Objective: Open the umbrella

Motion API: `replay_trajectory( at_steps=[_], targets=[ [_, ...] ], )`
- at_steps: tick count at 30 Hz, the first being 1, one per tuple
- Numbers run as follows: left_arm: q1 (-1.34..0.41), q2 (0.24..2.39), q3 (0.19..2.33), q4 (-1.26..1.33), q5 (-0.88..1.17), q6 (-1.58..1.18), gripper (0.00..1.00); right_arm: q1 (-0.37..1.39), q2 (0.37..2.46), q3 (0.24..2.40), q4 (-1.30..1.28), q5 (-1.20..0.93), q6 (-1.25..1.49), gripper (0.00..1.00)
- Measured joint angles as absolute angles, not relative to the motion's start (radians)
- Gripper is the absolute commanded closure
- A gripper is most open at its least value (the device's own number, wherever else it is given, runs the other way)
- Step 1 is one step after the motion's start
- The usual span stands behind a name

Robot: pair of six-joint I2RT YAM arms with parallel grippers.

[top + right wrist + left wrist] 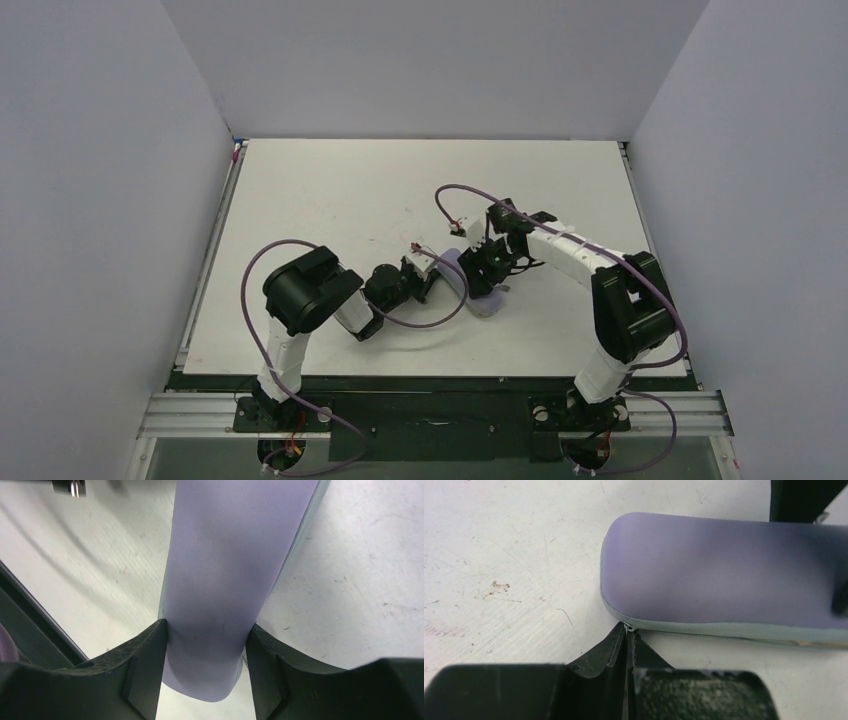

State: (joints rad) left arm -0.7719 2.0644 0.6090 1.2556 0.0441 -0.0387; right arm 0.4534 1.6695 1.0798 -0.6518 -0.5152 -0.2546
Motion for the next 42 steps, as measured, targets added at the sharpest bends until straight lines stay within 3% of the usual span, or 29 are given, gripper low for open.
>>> replay_trajectory(
  at_steps=[18,30,32,34,39,40,42],
  targets=[
    [-0.845,2.047,0.411,1.47,0.269,0.253,1.0,0.456,1.868,1.338,-1.221,-0.492,-1.094,1.0],
    [-0.864,2.047,0.411,1.478,0.322,0.274,1.0,0.513,1.87,1.331,-1.331,-0.403,-1.414,0.99],
    [-0.871,2.047,0.403,1.488,0.329,0.293,1.0,0.522,1.869,1.331,-1.332,-0.389,-1.434,0.91],
    [-0.886,2.047,0.391,1.5,0.327,0.318,1.0,0.535,1.866,1.332,-1.332,-0.368,-1.452,0.7],
    [-0.918,2.048,0.375,1.509,0.279,0.363,1.0,0.54,1.868,1.39,-1.329,-0.346,-1.393,0.44],
    [-0.92,2.048,0.374,1.509,0.26,0.369,1.0,0.533,1.876,1.433,-1.333,-0.348,-1.356,0.33],
    [-0.924,2.048,0.374,1.51,0.232,0.375,1.0,0.507,1.893,1.53,-1.328,-0.358,-1.27,0.21]
  ],
)
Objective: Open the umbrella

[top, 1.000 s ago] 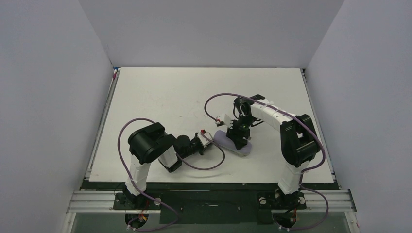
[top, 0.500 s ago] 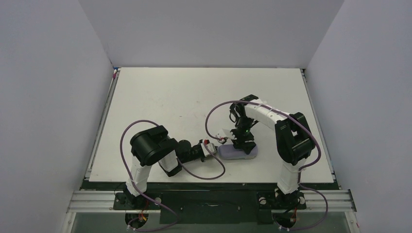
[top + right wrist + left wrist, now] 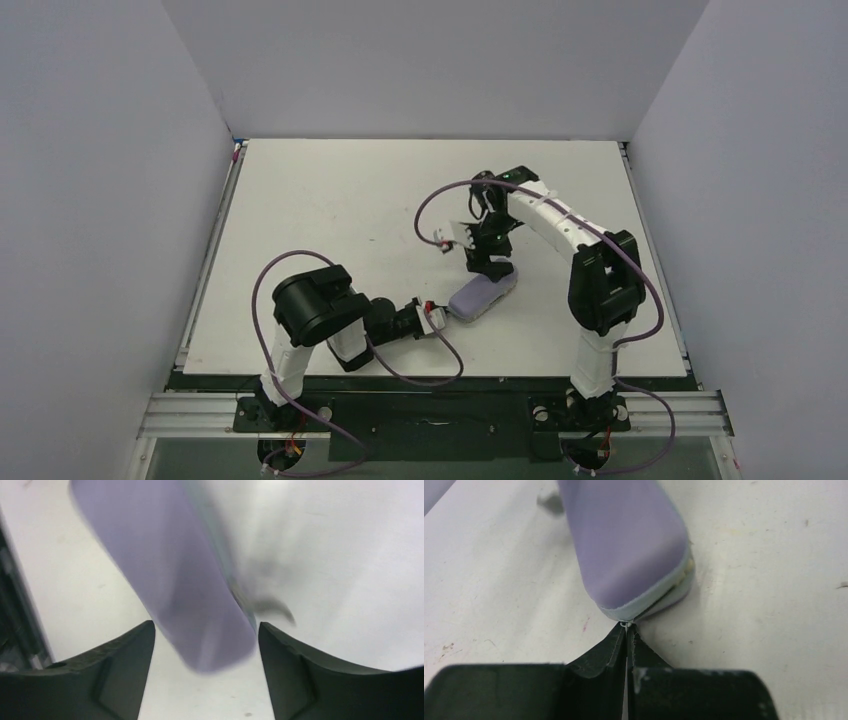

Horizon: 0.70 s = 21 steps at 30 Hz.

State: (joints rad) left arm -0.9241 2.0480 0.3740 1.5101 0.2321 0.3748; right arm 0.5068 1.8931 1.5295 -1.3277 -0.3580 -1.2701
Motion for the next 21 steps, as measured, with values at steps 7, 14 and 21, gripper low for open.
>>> replay_trajectory(
  at_steps=[7,14,21],
  targets=[
    [-0.994,2.048,0.386,1.499,0.199,0.374,1.0,0.35,1.869,1.719,-1.155,-0.44,-0.794,0.17],
    [-1.033,2.048,0.422,1.461,0.149,0.374,1.0,0.157,1.717,1.405,-1.082,-0.474,-0.271,0.16],
    [-1.069,2.048,0.46,1.417,0.12,0.374,1.0,0.179,1.639,1.11,-0.992,-0.526,0.085,0.09]
  ],
)
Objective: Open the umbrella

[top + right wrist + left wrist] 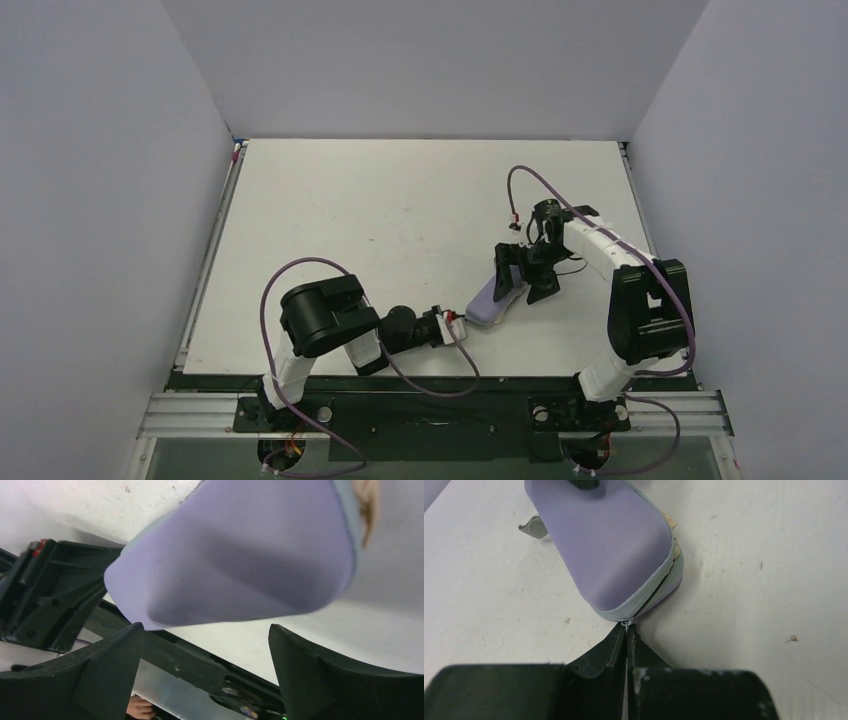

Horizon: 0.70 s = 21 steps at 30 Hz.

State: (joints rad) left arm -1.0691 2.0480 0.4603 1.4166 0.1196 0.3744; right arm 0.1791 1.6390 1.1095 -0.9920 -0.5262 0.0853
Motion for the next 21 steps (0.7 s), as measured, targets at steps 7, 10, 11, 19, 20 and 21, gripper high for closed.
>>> replay_trajectory(
  at_steps=[7,10,11,19,20,21],
  targets=[
    [-1.092,2.06,0.484,1.408,0.099,0.384,1.0,0.215,1.627,1.011,-0.842,-0.539,0.308,0.18],
    [-1.104,2.064,0.489,1.407,0.096,0.39,1.0,0.221,1.632,0.997,-0.792,-0.541,0.337,0.45],
    [-1.106,2.064,0.489,1.407,0.093,0.391,1.0,0.22,1.633,0.997,-0.781,-0.547,0.333,0.58],
    [-1.105,2.058,0.477,1.41,0.104,0.369,1.0,0.171,1.672,0.998,-0.745,-0.689,0.199,1.0],
    [-1.103,2.054,0.471,1.409,0.111,0.366,1.0,0.162,1.686,0.999,-0.751,-0.716,0.173,1.0],
    [-1.102,2.049,0.465,1.409,0.117,0.36,1.0,0.155,1.701,1.003,-0.76,-0.744,0.142,1.0]
  ],
)
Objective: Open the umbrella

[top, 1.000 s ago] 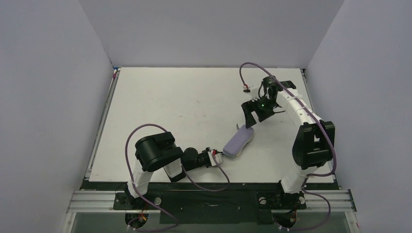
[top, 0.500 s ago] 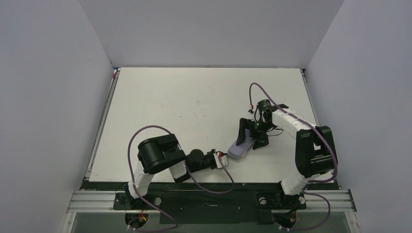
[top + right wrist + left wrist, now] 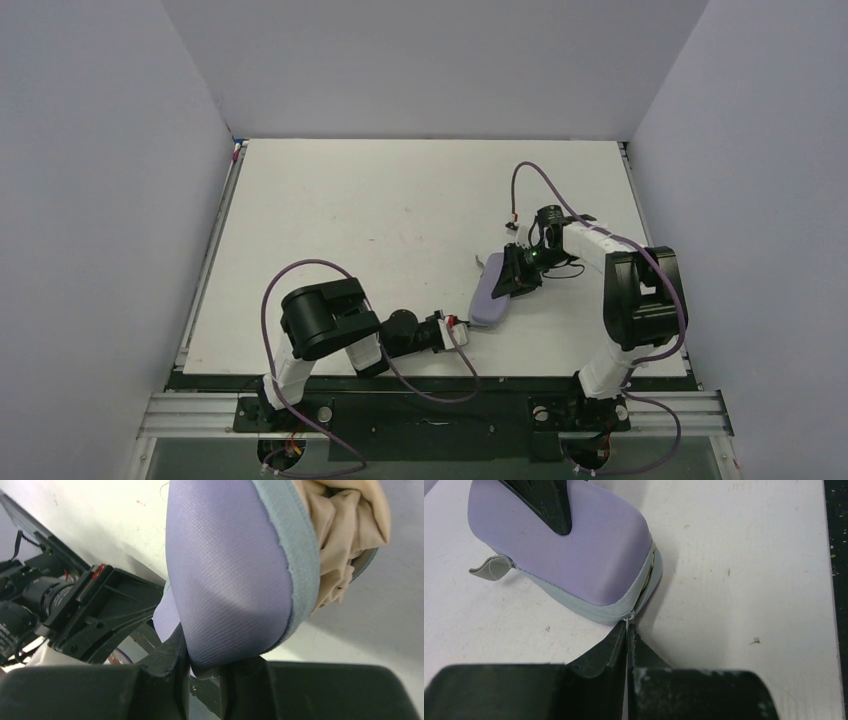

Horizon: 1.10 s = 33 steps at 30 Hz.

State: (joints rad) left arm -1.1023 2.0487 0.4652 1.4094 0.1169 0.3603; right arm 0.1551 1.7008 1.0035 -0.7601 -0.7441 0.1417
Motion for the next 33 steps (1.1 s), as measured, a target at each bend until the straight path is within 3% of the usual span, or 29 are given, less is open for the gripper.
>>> replay_trajectory(
  at_steps=[16,29,31,32,33],
  targets=[
    [-1.008,2.035,0.508,1.333,0.142,0.305,1.0,0.27,1.793,1.13,-0.962,-0.787,-0.224,1.0],
    [-0.945,2.046,0.643,1.178,0.103,0.182,1.0,0.295,1.864,1.256,-1.074,-0.738,-0.363,1.0],
    [-0.94,2.046,0.646,1.178,0.09,0.158,1.0,0.295,1.866,1.271,-1.075,-0.73,-0.368,0.96],
    [-0.937,2.046,0.646,1.182,0.083,0.149,0.89,0.295,1.871,1.284,-1.077,-0.726,-0.371,0.86],
    [-0.934,2.046,0.644,1.188,0.076,0.144,0.7,0.294,1.878,1.298,-1.08,-0.722,-0.371,0.8]
  ],
)
